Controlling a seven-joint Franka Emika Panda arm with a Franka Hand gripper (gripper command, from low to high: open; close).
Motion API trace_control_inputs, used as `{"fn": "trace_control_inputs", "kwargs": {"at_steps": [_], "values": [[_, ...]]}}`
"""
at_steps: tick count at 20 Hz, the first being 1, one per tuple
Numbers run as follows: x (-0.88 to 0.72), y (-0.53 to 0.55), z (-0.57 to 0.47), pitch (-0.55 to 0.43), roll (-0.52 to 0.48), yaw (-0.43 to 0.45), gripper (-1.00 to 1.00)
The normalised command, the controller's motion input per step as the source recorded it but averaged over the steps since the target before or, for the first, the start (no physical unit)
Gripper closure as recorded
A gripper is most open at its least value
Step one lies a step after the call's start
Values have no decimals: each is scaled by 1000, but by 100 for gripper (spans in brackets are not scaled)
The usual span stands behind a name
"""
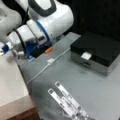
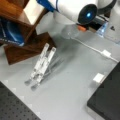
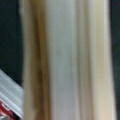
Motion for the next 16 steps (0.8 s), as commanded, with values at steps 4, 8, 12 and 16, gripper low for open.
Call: {"fn": "trace_control_inputs", "kwargs": {"at_steps": [4, 8, 12, 16], "values": [[-155, -106, 2, -16, -16, 235, 100], [-151, -84, -28, -28, -26, 247, 100], [-143, -43, -31, -34, -44, 239, 100], [-151, -24, -13, -29, -48, 220, 100]]}}
